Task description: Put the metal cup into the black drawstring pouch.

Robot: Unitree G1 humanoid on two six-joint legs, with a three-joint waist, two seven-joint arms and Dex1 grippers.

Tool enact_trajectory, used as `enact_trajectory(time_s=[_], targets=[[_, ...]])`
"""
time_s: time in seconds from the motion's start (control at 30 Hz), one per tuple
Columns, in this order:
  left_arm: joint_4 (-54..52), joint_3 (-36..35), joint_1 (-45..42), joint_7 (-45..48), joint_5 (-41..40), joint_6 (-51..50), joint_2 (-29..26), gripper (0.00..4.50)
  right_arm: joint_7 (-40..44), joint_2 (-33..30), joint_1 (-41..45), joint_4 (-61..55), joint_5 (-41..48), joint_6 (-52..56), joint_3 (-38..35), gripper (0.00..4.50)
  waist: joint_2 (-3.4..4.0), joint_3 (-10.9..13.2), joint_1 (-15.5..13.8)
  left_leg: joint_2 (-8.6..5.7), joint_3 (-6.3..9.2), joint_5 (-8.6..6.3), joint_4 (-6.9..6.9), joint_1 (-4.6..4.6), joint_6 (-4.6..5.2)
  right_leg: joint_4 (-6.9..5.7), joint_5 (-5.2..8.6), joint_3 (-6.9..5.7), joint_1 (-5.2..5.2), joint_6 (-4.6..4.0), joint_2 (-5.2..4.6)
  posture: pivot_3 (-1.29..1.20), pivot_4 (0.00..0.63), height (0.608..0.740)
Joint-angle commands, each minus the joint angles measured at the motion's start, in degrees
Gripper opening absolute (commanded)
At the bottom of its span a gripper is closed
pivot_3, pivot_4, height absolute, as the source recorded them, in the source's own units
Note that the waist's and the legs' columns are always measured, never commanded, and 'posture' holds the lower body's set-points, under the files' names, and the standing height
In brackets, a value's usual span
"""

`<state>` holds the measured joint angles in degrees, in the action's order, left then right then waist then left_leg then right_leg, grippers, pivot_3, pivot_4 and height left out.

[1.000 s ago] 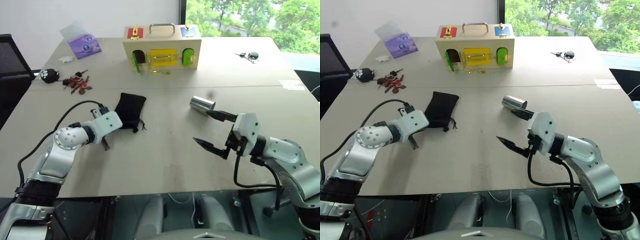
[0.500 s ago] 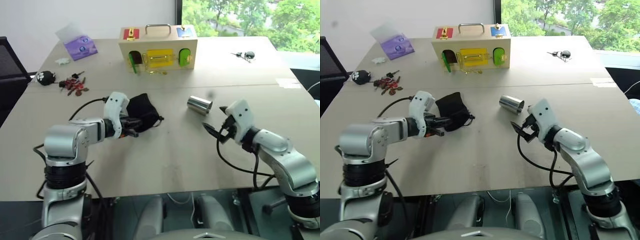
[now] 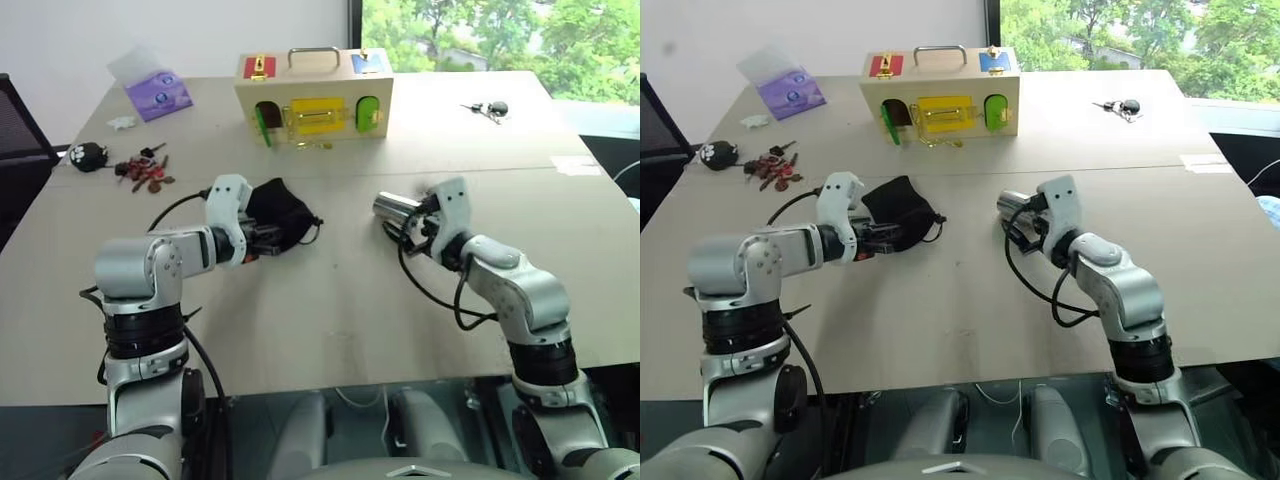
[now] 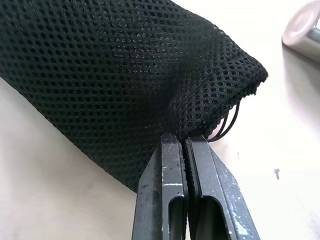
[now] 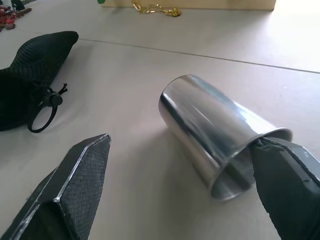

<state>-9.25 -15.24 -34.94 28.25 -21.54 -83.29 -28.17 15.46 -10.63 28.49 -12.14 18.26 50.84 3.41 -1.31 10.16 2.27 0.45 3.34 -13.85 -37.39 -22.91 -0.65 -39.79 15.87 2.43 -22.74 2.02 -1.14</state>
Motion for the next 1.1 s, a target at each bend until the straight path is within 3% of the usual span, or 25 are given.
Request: enact_trajectory(time_s=[0.03, 0.17, 0.27, 0.5, 0.53, 0.73, 0.9, 1.1], targets=[[-0.95, -1.32, -1.43, -0.78, -0.74, 0.68, -1.61, 0.03, -0.23, 0.91, 2.43, 1.58, -0.31, -2.11, -0.63, 4.50, 0.00, 0.00, 0.00, 0.00, 0.00, 0.00, 0.00, 0.00, 0.00, 0.01, 0.00, 0.00, 0.00, 0.00, 0.00, 0.00, 0.150, 0.740], [-1.85, -2.25, -1.66, -1.68, -1.29, -0.18, -2.08, 0.03, 0.09, 1.68, 3.95, 4.58, -0.34, -3.84, -1.18, 4.50, 0.00, 0.00, 0.05, -0.01, 0.02, 0.00, 0.01, 0.00, 0.00, -0.02, 0.00, -0.02, -0.02, 0.00, 0.01, 0.00, 0.150, 0.740], [-2.57, -3.04, -1.49, -2.13, -1.84, -1.16, -2.43, 0.00, 0.57, 2.23, 4.91, 6.84, -0.30, -5.63, -1.35, 3.68, 0.00, 0.00, 0.08, -0.01, 0.01, 0.00, 0.02, 0.00, 0.00, -0.01, 0.00, 0.00, -0.02, 0.00, 0.00, 0.00, 0.150, 0.740], [-3.87, -4.43, -0.72, -3.18, -2.56, -3.17, -2.67, 0.00, 3.83, 3.16, 6.80, 13.28, -1.27, -12.59, 0.45, 0.28, 0.01, 0.01, 0.14, -0.01, 0.00, 0.00, 0.04, 0.00, 0.00, 0.00, 0.00, 0.00, -0.03, 0.00, 0.01, 0.00, 0.150, 0.740], [-3.93, -4.56, -0.76, -3.28, -2.59, -3.40, -2.71, 0.00, 4.34, 3.38, 7.06, 14.00, -1.29, -13.43, 0.53, 0.03, 0.01, 0.01, 0.14, -0.01, 0.00, 0.00, 0.04, 0.00, 0.00, 0.00, 0.00, 0.01, -0.03, 0.00, 0.01, 0.00, 0.150, 0.740], [-3.31, -6.28, -1.38, -3.81, -3.65, -4.53, -1.96, 0.00, 11.61, 1.52, 4.51, 9.21, 0.22, -18.66, 1.57, 0.03, 0.02, 0.01, 0.12, 0.00, 0.00, 0.00, 0.07, -0.01, -0.01, 0.04, 0.00, 0.00, -0.04, 0.00, 0.00, 0.00, 0.150, 0.740], [-0.90, -8.85, -3.52, -3.27, -5.93, -7.25, 1.92, 0.00, 19.82, -1.77, -0.61, -1.61, 5.57, -16.57, 3.83, 0.03, 0.02, 0.01, -0.12, 0.01, 0.04, -0.01, 0.08, -0.05, -0.01, 0.07, 0.00, -0.05, -0.04, 0.01, -0.05, 0.00, 0.150, 0.740], [2.29, -7.40, -5.46, -3.70, -6.39, -6.86, 2.77, 0.00, 22.52, -1.33, -2.26, -5.19, 8.64, -14.62, 6.65, 0.03, 0.02, 0.01, 0.23, 0.02, 0.04, 0.00, 0.07, 0.00, -0.01, 0.01, 0.00, -0.04, -0.04, 0.01, 0.01, 0.00, 0.150, 0.740]])
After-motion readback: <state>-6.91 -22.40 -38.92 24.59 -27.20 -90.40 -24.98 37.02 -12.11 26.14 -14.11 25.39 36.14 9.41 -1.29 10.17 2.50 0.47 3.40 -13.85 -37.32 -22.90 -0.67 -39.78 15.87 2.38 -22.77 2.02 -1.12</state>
